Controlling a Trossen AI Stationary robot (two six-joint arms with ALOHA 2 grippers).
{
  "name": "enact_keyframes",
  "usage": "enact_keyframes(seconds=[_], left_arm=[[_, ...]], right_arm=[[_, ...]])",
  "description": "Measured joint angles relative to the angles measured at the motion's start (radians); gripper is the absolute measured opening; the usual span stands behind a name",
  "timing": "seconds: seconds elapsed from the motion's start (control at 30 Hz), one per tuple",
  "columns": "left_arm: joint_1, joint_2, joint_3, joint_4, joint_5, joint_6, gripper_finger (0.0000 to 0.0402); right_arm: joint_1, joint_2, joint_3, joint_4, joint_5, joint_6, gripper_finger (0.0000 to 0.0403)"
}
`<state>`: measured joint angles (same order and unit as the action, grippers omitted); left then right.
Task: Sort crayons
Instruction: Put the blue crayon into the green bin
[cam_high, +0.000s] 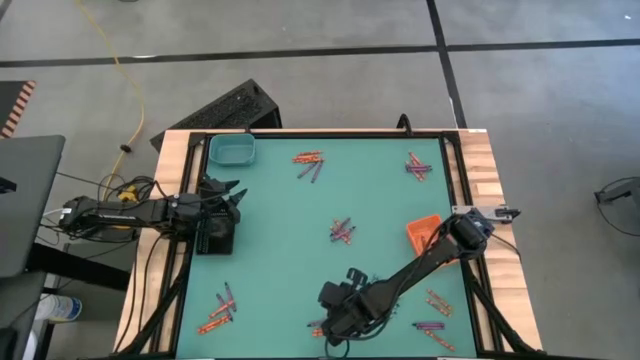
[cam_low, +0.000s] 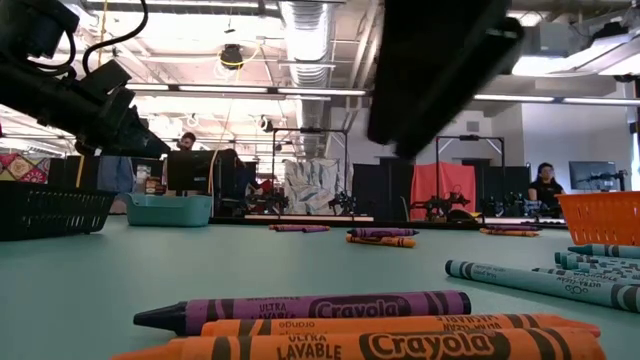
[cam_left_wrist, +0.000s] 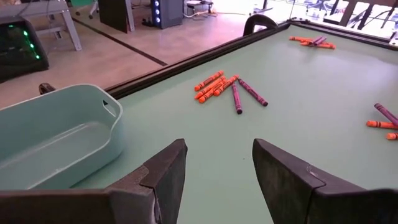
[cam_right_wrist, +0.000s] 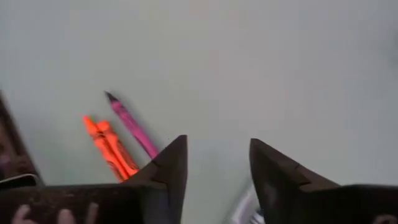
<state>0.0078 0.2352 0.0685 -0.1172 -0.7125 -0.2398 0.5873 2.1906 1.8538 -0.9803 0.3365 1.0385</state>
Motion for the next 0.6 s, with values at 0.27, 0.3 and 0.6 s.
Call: enact_keyframes(seconds=[0.27,0.3,0.6], left_arm=[[0.0,0.0,0.0,0.0,0.0,0.0,0.0176],[0.0,0.0,0.0,0.0,0.0,0.0,0.0176],[0.0,0.0,0.0,0.0,0.0,0.0,0.0176]], right_arm=[[-0.001,0.006,0.0,-0.144,-0.047,0.182,0.0172],[-0.001,0.006,0.0,-0.15,-0.047,0.2,0.0169],[-0.001,0.006,-0.002,-0.153,-0.048,0.25,0.0152]])
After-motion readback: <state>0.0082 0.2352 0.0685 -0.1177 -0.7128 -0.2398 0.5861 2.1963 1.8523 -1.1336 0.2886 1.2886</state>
